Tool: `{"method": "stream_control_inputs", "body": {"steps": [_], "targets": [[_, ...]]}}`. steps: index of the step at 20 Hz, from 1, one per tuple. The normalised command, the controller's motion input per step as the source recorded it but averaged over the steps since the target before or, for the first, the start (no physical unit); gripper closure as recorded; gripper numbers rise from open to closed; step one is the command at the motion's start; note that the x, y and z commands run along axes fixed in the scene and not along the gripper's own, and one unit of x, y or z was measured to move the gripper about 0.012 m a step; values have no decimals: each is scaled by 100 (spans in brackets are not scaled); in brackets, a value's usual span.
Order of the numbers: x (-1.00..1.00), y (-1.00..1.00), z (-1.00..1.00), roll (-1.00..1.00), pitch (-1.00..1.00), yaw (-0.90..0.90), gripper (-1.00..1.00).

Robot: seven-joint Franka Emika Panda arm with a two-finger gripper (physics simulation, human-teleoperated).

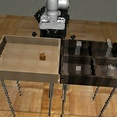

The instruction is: Place the loaf of bread into the appropriate compartment.

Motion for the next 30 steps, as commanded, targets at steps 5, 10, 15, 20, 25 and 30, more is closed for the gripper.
{"method": "stream_control_inputs", "body": {"steps": [5,10,15,20,25,30], "targets": [[0,0,0,0,0,0,-100],[0,-60,0,0,0,0,-100],[40,-20,0,0,0,0,-100],[100,0,0,0,0,0,-100],[40,0,0,0,0,0,-100],[0,0,-60,0,0,0,-100]]}}
